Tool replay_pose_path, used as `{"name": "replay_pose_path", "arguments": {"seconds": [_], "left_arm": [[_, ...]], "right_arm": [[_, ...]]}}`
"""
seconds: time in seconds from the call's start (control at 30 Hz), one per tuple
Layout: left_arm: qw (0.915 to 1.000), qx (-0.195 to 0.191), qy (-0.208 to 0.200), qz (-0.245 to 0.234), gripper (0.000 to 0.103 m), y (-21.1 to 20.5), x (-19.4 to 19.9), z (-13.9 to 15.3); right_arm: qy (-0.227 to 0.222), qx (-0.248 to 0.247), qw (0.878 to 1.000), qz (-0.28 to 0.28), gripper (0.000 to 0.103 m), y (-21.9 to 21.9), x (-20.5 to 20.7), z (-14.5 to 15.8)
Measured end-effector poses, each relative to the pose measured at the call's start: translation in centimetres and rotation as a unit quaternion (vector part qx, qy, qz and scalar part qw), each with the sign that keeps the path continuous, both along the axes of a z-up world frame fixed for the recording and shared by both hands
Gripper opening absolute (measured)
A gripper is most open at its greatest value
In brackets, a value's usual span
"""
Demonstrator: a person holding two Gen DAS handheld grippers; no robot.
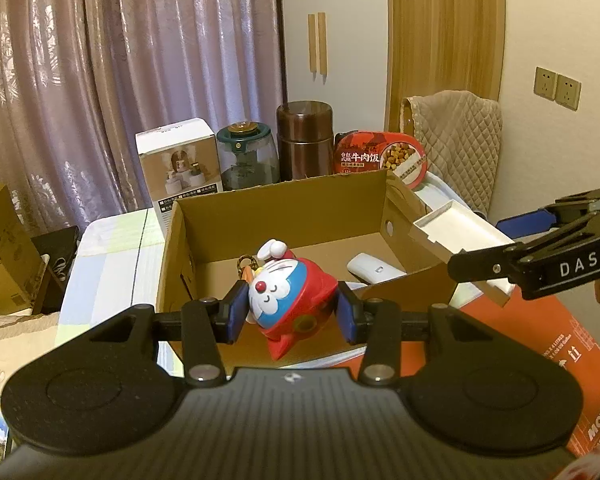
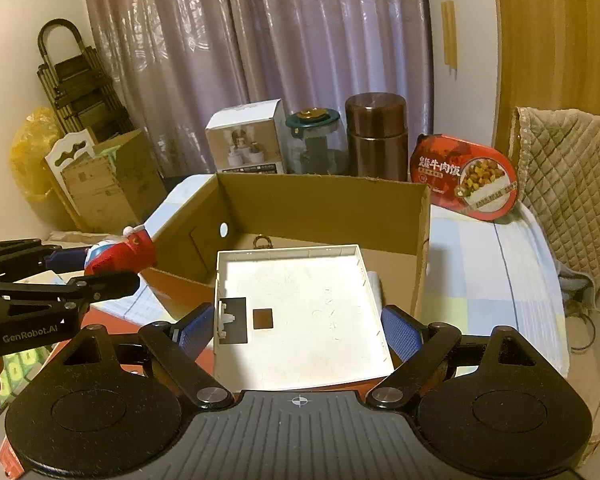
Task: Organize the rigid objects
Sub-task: 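Lower the Doraemon figure into the box and open the left tool while the right tool releases the tray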
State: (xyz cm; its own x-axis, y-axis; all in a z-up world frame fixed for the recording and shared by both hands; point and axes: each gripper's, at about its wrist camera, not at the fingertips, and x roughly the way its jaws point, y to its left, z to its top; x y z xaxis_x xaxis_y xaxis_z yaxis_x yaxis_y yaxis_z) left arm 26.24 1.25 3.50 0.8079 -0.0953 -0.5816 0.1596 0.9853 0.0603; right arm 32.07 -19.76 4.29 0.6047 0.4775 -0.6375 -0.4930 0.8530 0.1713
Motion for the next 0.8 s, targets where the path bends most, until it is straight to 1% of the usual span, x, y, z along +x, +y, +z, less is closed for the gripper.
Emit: {"name": "replay_pose_path", "arguments": {"seconds": [0.2, 0.43, 0.63, 0.8], "left_arm": [[0.9998, -0.015, 0.012, 0.0, 0.04, 0.9, 1.7, -0.3], [0.9995, -0.026, 0.016, 0.003, 0.04, 2.2, 4.5, 0.2], [0.999, -0.037, 0.026, 0.004, 0.04, 3.3, 7.9, 0.5], [0.9987, -0.035, 0.035, 0.008, 0.04, 3.7, 10.5, 0.2]], "right_arm": [[0.004, -0.006, 1.0, -0.002, 0.086, 0.6, 1.6, -0.2], [0.006, -0.011, 1.0, -0.008, 0.086, 1.3, 3.8, 0.2], [0.028, 0.009, 0.999, -0.029, 0.086, 1.7, 7.1, 0.7], [0.044, 0.022, 0.997, -0.051, 0.086, 1.7, 10.0, 0.8]]}}
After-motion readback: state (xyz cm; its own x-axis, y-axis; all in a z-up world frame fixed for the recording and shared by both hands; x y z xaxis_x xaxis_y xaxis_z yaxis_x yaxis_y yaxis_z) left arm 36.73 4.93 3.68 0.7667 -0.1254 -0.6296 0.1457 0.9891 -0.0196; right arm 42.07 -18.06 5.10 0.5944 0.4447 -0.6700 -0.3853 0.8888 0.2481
